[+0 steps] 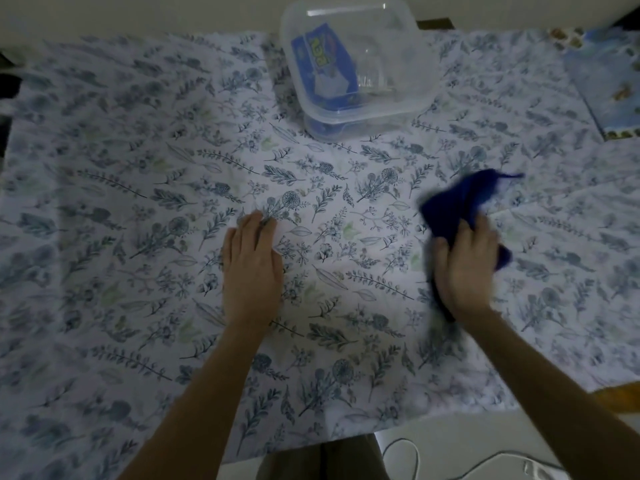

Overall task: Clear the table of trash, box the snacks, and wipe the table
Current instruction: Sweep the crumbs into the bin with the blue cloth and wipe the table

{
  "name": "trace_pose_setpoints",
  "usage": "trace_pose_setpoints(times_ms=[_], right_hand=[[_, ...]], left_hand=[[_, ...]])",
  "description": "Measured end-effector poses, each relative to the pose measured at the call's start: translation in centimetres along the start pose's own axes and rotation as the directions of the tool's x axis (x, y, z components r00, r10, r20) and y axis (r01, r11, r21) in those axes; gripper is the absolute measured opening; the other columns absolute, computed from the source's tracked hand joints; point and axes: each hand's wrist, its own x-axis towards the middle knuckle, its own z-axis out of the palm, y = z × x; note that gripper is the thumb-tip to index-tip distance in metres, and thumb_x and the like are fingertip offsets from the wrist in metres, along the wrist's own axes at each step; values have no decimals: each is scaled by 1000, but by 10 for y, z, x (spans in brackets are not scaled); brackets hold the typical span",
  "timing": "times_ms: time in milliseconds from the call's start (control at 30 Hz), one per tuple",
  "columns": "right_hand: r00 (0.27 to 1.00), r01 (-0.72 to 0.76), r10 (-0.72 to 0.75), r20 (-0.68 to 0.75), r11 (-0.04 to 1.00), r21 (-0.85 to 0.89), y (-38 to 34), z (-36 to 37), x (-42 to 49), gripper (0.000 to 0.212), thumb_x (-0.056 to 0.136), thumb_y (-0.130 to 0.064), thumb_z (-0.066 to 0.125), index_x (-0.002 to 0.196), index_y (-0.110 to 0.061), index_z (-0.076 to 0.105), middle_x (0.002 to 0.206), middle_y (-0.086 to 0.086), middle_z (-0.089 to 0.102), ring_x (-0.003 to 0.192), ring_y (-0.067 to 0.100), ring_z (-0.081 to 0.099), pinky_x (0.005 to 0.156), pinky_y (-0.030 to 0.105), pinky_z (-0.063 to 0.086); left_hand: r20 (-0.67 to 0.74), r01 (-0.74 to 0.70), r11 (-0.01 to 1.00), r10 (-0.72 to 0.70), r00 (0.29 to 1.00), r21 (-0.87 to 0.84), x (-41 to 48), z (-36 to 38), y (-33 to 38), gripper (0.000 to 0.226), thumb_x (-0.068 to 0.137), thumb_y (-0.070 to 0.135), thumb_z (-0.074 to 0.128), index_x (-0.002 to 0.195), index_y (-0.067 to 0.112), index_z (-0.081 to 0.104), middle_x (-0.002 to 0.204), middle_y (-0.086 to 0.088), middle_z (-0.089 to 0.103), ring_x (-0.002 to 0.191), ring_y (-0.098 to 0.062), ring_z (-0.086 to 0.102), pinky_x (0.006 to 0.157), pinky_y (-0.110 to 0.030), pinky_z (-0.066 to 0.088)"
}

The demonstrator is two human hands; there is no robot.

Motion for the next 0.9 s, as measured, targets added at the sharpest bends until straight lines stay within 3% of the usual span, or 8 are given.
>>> trace_pose_setpoints(times_ms=[133, 233, 433, 500, 567, 667, 733, 900], right_hand=[[964, 253, -259, 55, 962, 102, -86, 18, -27, 39, 100, -29, 28, 121, -4, 50, 139, 13, 41, 127, 25, 39, 113, 41, 31], [872, 442, -461, 166, 886, 139, -125, 28, -85, 43, 97, -33, 34, 127, -5, 49, 141, 17, 43, 131, 30, 39, 114, 43, 30], [766, 566, -580, 277, 813, 139, -60, 17, -131, 43, 93, -32, 47, 131, -13, 45, 147, 9, 39, 137, 21, 31, 111, 42, 34], [799, 488, -504, 329, 862, 138, -21, -2, -120, 43, 93, -28, 47, 135, -17, 44, 147, -2, 36, 137, 13, 30, 112, 40, 34], [882, 371, -346, 321, 928, -20, 17, -18, -98, 46, 91, -30, 40, 133, -11, 44, 145, 9, 37, 132, 26, 36, 113, 45, 31], [967, 153, -99, 235, 963, -223, 49, -24, -56, 55, 95, -37, 28, 133, 0, 39, 147, 26, 30, 139, 39, 23, 115, 56, 16], [981, 97, -55, 188, 970, -222, 39, -15, -29, 59, 95, -40, 24, 134, 3, 37, 148, 30, 26, 140, 41, 19, 116, 55, 13], [995, 60, -58, 85, 998, -17, -53, 11, 0, 46, 95, -34, 32, 123, 0, 44, 136, 26, 40, 118, 41, 41, 103, 56, 35]], left_hand=[[5, -6, 1000, 6, 1000, 6, 0, 1, -1, 42, 95, 11, 36, 136, 11, 44, 146, -12, 41, 139, -27, 33, 120, -47, 18], [15, 0, 1000, 0, 1000, -3, 0, 0, 0, 45, 92, 7, 48, 136, 10, 44, 146, -13, 42, 138, -27, 34, 119, -48, 20], [27, 2, 1000, -3, 1000, 17, 1, -1, 0, 49, 90, 16, 28, 136, 9, 45, 146, -13, 42, 138, -27, 35, 119, -47, 20], [41, -3, 1000, 3, 999, 23, 1, -1, -1, 49, 94, 18, 25, 139, 11, 42, 149, -11, 38, 142, -25, 29, 121, -44, 15], [59, -5, 999, 3, 998, 37, 0, -1, -2, 50, 96, 21, 23, 142, 12, 38, 152, -10, 33, 145, -25, 23, 122, -44, 12], [88, -11, 996, 3, 996, 85, 0, 0, -2, 53, 97, 24, 17, 147, 13, 31, 157, -10, 26, 147, -24, 16, 122, -44, 10], [94, -11, 994, 0, 996, 113, 0, 0, -1, 56, 96, 25, 14, 150, 13, 24, 159, -9, 21, 148, -23, 12, 122, -42, 7], [107, -16, 994, 5, 994, 107, -1, 2, -1, 57, 95, 23, 13, 151, 13, 22, 160, -9, 17, 149, -23, 9, 122, -44, 8]])
